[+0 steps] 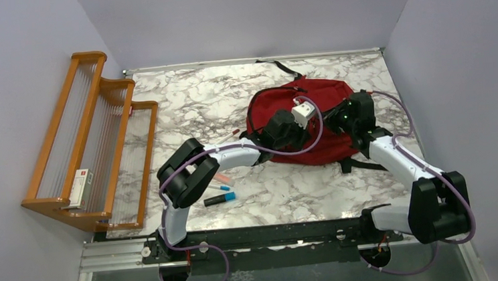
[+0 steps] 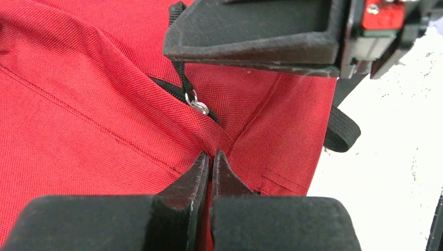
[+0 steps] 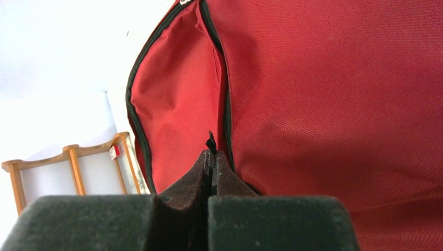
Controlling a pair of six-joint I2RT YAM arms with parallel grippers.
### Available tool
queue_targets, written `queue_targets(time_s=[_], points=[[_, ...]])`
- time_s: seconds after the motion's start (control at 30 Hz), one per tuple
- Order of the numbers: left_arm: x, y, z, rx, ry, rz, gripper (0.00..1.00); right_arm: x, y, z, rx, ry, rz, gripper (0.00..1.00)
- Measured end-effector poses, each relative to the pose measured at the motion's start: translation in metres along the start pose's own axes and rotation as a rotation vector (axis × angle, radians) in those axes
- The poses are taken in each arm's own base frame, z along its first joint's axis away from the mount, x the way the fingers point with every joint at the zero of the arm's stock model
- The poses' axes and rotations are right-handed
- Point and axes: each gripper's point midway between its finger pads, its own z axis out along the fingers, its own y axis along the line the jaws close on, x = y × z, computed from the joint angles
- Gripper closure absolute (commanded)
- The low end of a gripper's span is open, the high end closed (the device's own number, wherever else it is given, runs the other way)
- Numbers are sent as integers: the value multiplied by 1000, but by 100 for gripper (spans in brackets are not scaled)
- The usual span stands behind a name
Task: Pack the student bag
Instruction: Unzip the student bag at the center of the board.
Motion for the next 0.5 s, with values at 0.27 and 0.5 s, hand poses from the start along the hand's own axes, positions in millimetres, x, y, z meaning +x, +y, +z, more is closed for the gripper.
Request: queue_targets(time_s=[0.27,0.5], points=[[6,-1,0,6,-9,3,100,-5,3,13,27,3,-22,99],[12,-5,-2,12,-4,6,100,-10,-1,31,71,-3,-35,99]])
